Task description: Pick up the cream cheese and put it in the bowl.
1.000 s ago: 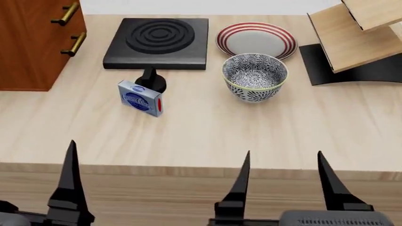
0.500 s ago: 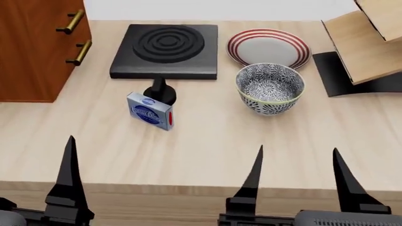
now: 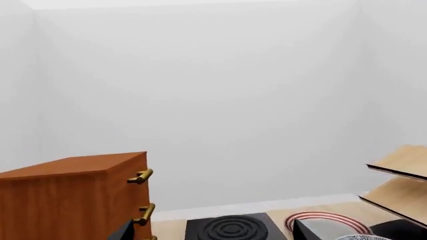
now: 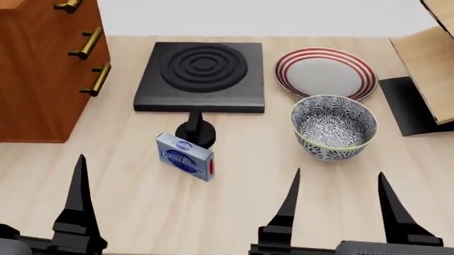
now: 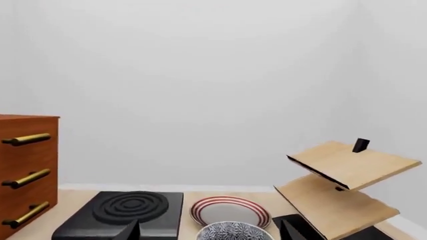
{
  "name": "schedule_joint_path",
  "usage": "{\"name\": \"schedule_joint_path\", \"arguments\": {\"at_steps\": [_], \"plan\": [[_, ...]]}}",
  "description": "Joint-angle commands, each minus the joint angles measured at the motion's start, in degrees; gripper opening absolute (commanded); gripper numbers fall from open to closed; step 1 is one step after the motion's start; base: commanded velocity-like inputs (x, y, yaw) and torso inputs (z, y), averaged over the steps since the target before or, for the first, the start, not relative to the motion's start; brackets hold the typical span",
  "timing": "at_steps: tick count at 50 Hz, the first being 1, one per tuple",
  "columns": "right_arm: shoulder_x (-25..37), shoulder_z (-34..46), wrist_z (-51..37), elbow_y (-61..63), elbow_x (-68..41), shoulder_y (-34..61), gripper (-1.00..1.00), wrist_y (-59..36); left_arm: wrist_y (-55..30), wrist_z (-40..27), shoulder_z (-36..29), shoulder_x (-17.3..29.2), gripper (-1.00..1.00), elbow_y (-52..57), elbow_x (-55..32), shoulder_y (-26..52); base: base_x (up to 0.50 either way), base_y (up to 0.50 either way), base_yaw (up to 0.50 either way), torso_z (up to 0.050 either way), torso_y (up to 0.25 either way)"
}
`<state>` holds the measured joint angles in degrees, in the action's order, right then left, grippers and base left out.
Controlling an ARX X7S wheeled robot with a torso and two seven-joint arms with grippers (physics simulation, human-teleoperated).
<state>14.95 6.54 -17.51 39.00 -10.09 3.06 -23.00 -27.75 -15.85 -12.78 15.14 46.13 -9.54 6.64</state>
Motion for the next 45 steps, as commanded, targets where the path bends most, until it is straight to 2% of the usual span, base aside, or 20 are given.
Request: {"name": "schedule_joint_path", "arguments": {"at_steps": [1, 29, 45], "plan": [[0.47, 0.12, -0.44, -0.7, -0.01, -0.43, 1.0, 0.78, 0.12, -0.54, -0.44, 0.4, 1.0, -0.06, 0.19, 0.09, 0.31, 0.15, 0.0, 0.0, 0.0], [1.24, -0.14, -1.34, -1.0, -1.34, -0.73, 1.0, 1.24, 1.48, -1.28, -1.17, 1.05, 1.0, -1.38, -0.04, -0.22, 0.31, 0.15, 0.0, 0.0, 0.001], [1.53, 0.55, -1.66, -1.65, -1.42, -0.95, 1.0, 2.05, 1.76, -1.66, -1.45, 1.33, 1.0, -1.55, -0.53, -0.55, 0.33, 0.01, 0.0, 0.0, 0.0]]}}
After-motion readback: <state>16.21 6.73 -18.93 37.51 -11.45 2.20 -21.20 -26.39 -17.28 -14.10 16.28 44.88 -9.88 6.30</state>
